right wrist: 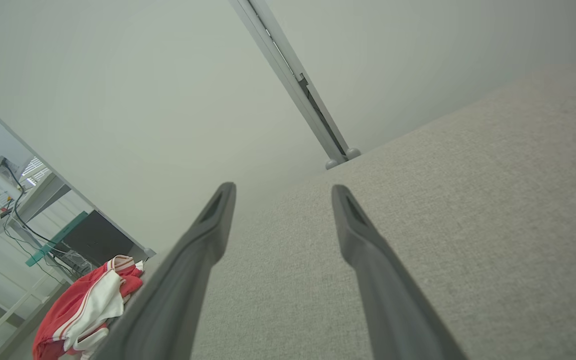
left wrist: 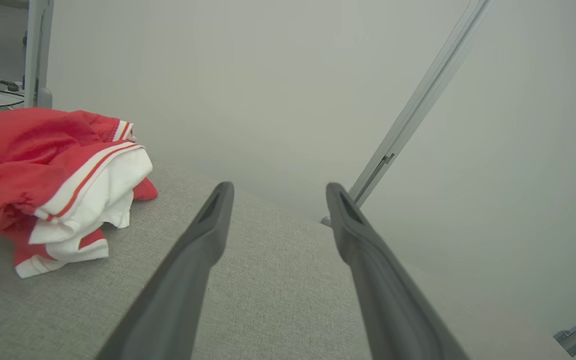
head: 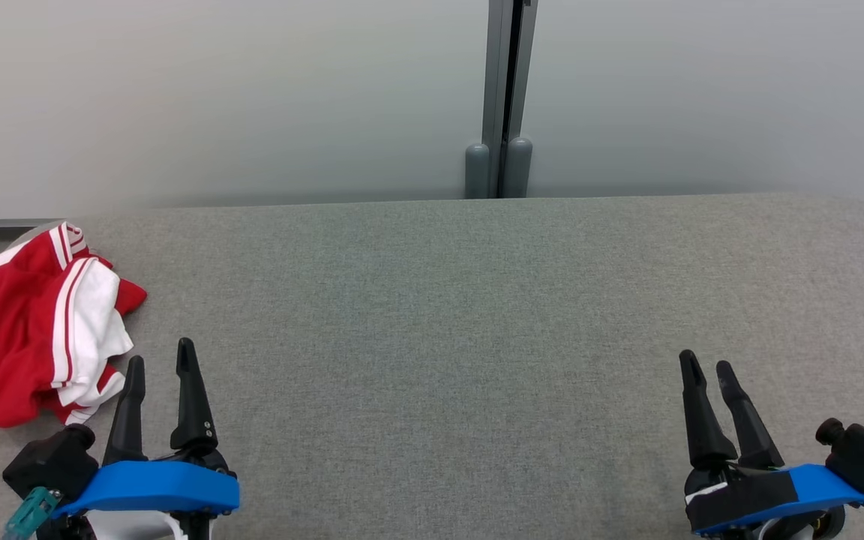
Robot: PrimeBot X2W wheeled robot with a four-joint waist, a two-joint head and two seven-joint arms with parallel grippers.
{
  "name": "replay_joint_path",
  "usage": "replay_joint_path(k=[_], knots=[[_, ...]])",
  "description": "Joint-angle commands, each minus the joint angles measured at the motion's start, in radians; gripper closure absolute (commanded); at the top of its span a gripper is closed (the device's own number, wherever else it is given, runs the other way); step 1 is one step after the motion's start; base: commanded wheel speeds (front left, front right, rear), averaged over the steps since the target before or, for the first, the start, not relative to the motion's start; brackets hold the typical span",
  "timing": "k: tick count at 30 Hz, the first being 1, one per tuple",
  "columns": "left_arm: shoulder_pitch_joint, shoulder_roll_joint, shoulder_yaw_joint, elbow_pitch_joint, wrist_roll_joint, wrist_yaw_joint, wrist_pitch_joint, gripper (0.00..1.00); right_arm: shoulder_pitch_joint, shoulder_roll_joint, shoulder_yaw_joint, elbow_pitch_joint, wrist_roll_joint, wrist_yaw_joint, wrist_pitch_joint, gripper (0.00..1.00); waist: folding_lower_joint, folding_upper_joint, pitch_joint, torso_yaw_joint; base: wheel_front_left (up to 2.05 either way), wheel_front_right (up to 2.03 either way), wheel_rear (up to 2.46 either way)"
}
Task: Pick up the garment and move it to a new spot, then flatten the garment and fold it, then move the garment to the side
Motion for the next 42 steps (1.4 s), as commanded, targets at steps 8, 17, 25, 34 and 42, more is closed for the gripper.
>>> replay_joint_path(k=[8, 17, 25, 34, 42], knots=[[-0.018, 0.019, -0.020, -0.013, 0.112, 0.019, 0.004, 0.00, 0.000, -0.009, 0.016, -0.008, -0.110, 0.002, -0.028, 0.00, 0.0000, 0.0000, 0.000, 0.003, 0.00, 0.00, 0.00], [-0.014, 0.026, -0.035, -0.034, 0.184, 0.023, 0.013, 0.00, 0.000, -0.010, 0.026, -0.006, -0.198, 0.002, -0.050, 0.00, 0.0000, 0.0000, 0.003, 0.007, 0.00, 0.00, 0.00], [-0.011, 0.028, -0.047, -0.036, 0.243, 0.032, 0.000, 0.00, 0.002, -0.010, 0.035, -0.007, -0.267, 0.002, -0.068, 0.00, 0.0000, 0.0000, 0.003, 0.009, 0.00, 0.00, 0.00], [-0.003, 0.034, -0.052, -0.037, 0.296, 0.042, 0.020, 0.00, 0.009, -0.011, 0.043, -0.004, -0.341, 0.002, -0.086, 0.00, 0.0000, 0.0000, -0.001, 0.012, 0.00, 0.00, 0.00], [0.007, 0.041, -0.060, -0.054, 0.338, 0.048, 0.040, 0.00, 0.010, -0.011, 0.048, 0.001, -0.397, 0.003, -0.100, 0.00, 0.0000, 0.0000, 0.000, 0.013, 0.00, 0.00, 0.00]])
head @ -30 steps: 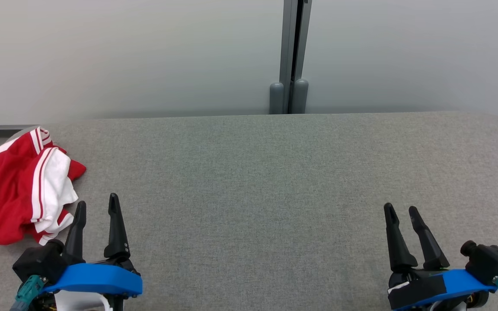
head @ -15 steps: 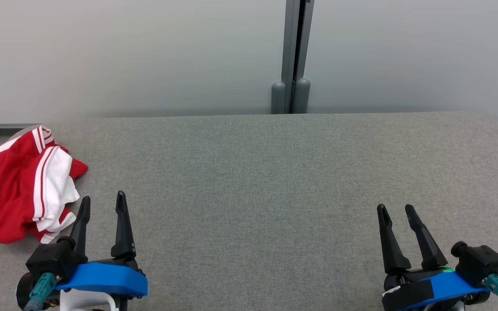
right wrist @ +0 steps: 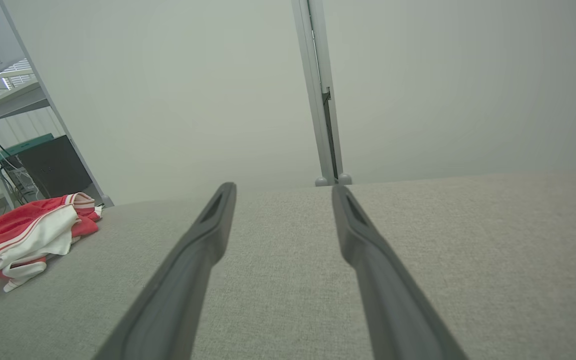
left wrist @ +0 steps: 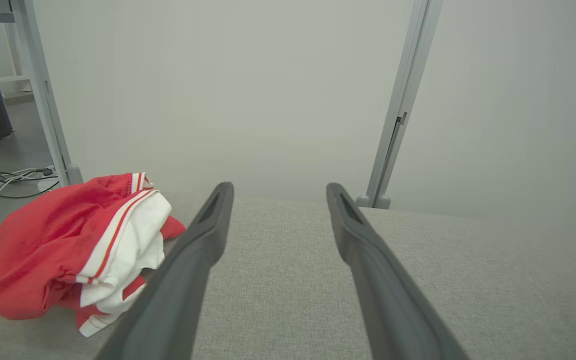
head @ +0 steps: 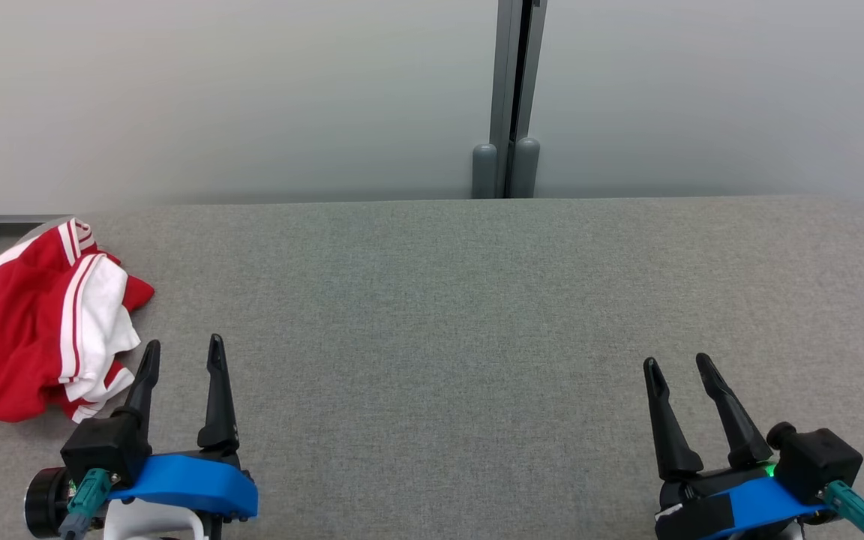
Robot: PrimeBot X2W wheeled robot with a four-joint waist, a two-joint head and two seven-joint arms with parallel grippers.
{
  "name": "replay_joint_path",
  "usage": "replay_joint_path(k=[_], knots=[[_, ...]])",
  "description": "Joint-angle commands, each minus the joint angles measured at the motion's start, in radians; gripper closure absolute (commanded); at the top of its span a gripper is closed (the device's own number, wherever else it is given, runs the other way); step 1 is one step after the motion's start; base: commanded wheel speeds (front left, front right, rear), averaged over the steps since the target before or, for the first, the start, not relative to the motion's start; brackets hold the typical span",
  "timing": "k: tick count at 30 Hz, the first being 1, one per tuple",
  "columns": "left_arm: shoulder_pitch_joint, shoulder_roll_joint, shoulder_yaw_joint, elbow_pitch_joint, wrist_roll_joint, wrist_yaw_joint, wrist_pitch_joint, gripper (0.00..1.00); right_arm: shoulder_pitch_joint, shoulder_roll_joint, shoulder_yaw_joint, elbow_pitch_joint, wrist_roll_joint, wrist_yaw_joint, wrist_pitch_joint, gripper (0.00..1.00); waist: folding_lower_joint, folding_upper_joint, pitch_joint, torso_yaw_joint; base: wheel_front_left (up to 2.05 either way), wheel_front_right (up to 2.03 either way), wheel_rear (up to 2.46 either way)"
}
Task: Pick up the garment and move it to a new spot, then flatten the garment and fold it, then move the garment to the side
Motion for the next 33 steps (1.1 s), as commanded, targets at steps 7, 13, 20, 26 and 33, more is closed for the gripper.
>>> replay_joint_path(k=[7, 13, 20, 26, 33], knots=[[0.014, 0.014, -0.012, -0.014, 0.058, 0.014, 0.011, 0.00, 0.012, -0.008, 0.000, 0.006, -0.068, 0.002, -0.022, 0.00, 0.0000, 0.0000, -0.003, 0.004, 0.00, 0.00, 0.00], [0.019, 0.016, -0.017, -0.020, 0.076, 0.018, 0.031, 0.00, 0.015, -0.009, 0.000, 0.014, -0.102, 0.002, -0.029, 0.00, 0.0000, 0.0000, -0.008, 0.006, 0.00, 0.00, 0.00], [0.029, 0.013, -0.015, -0.030, 0.049, 0.025, 0.066, 0.00, 0.016, -0.008, -0.012, 0.026, -0.102, 0.002, -0.018, 0.00, 0.0000, 0.0000, -0.013, 0.006, 0.00, 0.00, 0.00], [0.039, 0.017, -0.017, -0.029, 0.040, 0.032, 0.110, 0.00, 0.015, -0.008, -0.029, 0.029, -0.099, 0.002, 0.007, 0.00, 0.0000, 0.0000, -0.014, 0.008, 0.00, 0.00, 0.00], [0.041, 0.024, -0.021, -0.042, 0.051, 0.050, 0.133, 0.00, 0.017, -0.008, -0.051, 0.030, -0.106, 0.002, 0.036, 0.00, 0.0000, 0.0000, -0.012, 0.005, 0.00, 0.00, 0.00]])
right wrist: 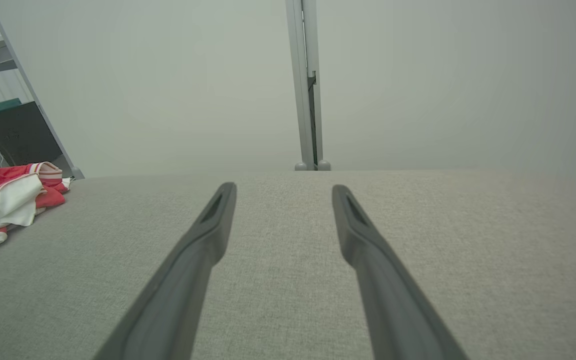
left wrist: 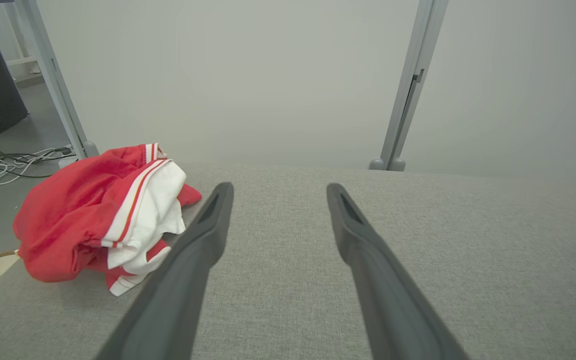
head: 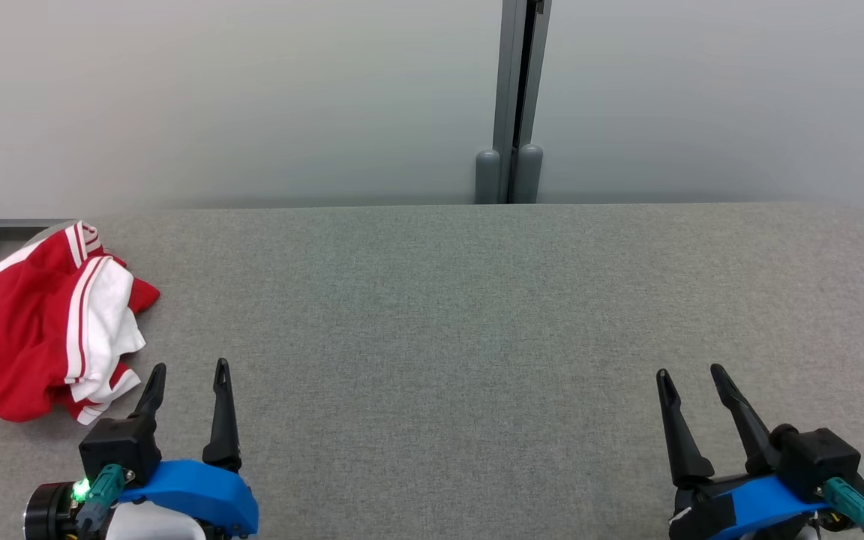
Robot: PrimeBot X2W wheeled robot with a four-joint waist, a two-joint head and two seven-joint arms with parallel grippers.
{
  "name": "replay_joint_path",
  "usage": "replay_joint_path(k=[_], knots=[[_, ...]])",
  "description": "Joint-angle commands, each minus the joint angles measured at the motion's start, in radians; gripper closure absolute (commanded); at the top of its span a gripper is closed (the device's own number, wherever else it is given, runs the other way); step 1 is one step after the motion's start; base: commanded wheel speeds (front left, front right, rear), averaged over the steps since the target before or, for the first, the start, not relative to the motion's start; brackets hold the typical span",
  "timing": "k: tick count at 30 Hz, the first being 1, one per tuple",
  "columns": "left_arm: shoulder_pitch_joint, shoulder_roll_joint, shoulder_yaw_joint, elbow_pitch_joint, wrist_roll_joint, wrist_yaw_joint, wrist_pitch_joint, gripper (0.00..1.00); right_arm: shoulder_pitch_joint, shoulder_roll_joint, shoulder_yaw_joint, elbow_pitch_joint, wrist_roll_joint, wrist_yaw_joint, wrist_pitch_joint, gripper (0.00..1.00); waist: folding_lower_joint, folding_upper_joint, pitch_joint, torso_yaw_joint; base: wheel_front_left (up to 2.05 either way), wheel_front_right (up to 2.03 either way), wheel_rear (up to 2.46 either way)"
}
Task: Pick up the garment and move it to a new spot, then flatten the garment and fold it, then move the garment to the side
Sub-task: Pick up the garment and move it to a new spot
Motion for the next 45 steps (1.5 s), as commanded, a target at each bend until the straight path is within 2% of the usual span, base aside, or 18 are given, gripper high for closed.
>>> replay_joint_path(k=[1, 23, 39, 45], knots=[[0.005, 0.006, 0.002, -0.006, 0.007, 0.006, 0.002, 0.00, 0.014, -0.006, -0.008, 0.002, -0.006, 0.000, 0.005, 0.00, 0.0000, 0.0000, 0.001, -0.001, 0.00, 0.00, 0.00], [0.003, 0.016, -0.009, 0.003, -0.005, 0.032, 0.007, 0.00, 0.009, -0.006, -0.093, -0.008, 0.005, 0.000, 0.017, 0.00, 0.0000, 0.0000, -0.002, -0.007, 0.00, 0.00, 0.00], [0.005, 0.025, -0.017, 0.010, -0.017, 0.042, -0.003, 0.00, 0.009, -0.006, -0.080, 0.009, 0.017, 0.000, 0.014, 0.00, 0.0000, 0.0000, -0.003, 0.004, 0.00, 0.00, 0.00], [-0.006, 0.031, -0.019, 0.005, -0.016, 0.043, -0.017, 0.00, 0.011, -0.006, -0.075, 0.005, 0.017, 0.000, 0.015, 0.00, 0.0000, 0.0000, 0.000, 0.040, 0.00, 0.00, 0.00]])
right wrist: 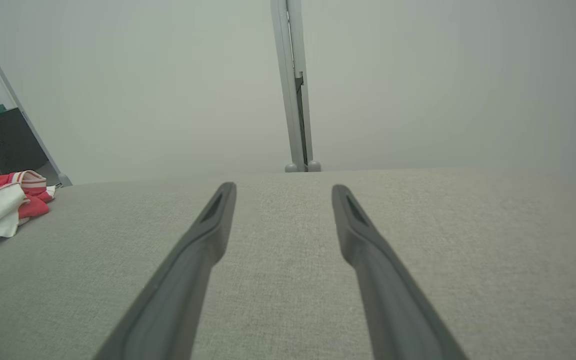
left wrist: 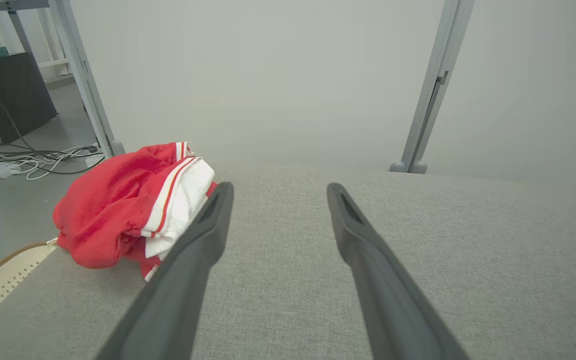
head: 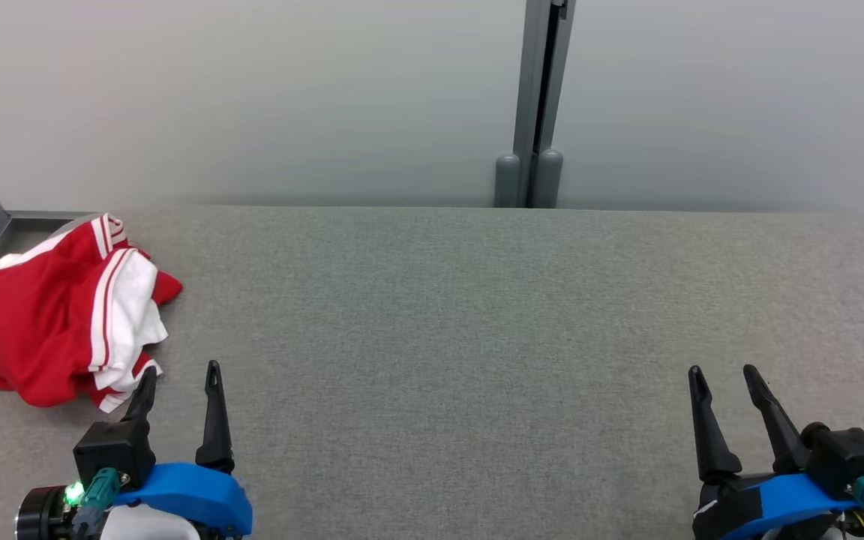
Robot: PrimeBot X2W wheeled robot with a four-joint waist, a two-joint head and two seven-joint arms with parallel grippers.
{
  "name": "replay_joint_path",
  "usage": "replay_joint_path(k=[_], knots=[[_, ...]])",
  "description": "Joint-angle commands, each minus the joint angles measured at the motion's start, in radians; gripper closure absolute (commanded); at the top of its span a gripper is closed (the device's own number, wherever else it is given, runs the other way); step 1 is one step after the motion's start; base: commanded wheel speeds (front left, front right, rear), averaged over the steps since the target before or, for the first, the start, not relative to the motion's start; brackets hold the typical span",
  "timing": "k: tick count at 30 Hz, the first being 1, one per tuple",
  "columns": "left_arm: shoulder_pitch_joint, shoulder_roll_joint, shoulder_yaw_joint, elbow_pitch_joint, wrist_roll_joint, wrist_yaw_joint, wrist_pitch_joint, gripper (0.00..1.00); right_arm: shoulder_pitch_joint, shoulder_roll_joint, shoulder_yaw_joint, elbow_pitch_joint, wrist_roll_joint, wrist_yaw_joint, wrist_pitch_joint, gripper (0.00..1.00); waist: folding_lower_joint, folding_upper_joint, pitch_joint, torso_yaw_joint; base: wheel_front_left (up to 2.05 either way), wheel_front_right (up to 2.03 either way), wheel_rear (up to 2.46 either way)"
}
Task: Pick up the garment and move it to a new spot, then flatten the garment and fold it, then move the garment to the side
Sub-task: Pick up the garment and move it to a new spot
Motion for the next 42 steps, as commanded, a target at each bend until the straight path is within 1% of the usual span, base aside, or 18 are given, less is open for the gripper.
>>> replay_joint_path(k=[1, 9, 13, 14, 19, 26, 30, 34, 42], knots=[[-0.010, 0.006, -0.001, -0.005, -0.004, 0.006, -0.014, 0.00, 0.008, -0.005, 0.010, -0.006, 0.007, 0.000, -0.004, 0.00, 0.0000, 0.0000, 0.006, 0.022, 0.00, 0.00, 0.00], [0.003, 0.021, 0.009, -0.020, 0.001, 0.017, -0.050, 0.00, -0.005, -0.005, 0.027, -0.007, -0.004, 0.000, -0.016, 0.00, 0.0000, 0.0000, 0.016, 0.130, 0.00, 0.00, 0.00], [0.009, 0.033, 0.024, -0.026, -0.010, 0.015, -0.063, 0.00, -0.011, -0.005, 0.035, 0.005, -0.008, 0.000, -0.015, 0.00, 0.0000, 0.0000, 0.017, 0.187, 0.00, 0.00, 0.00], [0.009, 0.033, 0.024, -0.026, -0.010, 0.015, -0.063, 0.00, -0.011, -0.005, 0.035, 0.005, -0.008, 0.000, -0.015, 0.00, 0.0000, 0.0000, 0.017, 0.187, 0.00, 0.00, 0.00], [0.023, 0.041, 0.029, -0.030, -0.014, 0.024, -0.068, 0.00, -0.012, -0.005, 0.033, 0.019, -0.003, 0.000, -0.019, 0.00, 0.0000, 0.0000, 0.014, 0.257, 0.00, 0.00, 0.00], [0.040, 0.048, 0.044, -0.040, -0.021, 0.038, -0.066, 0.00, -0.011, -0.005, 0.038, 0.024, -0.005, 0.000, -0.017, 0.00, 0.0000, 0.0000, 0.015, 0.330, 0.00, 0.00, 0.00], [0.043, 0.054, 0.053, -0.044, -0.031, 0.043, -0.068, 0.00, -0.012, -0.005, 0.035, 0.022, -0.011, 0.000, -0.014, 0.00, 0.0000, 0.0000, 0.020, 0.355, 0.00, 0.00, 0.00], [0.044, 0.058, 0.059, -0.044, -0.039, 0.045, -0.074, 0.00, -0.017, -0.005, 0.037, 0.021, -0.015, 0.000, -0.012, 0.00, 0.0000, 0.0000, 0.024, 0.367, 0.00, 0.00, 0.00], [0.045, 0.058, 0.066, -0.039, -0.052, 0.054, -0.085, 0.00, -0.016, -0.005, 0.048, 0.020, -0.015, 0.000, -0.009, 0.00, 0.0000, 0.0000, 0.030, 0.355, 0.00, 0.00, 0.00]])
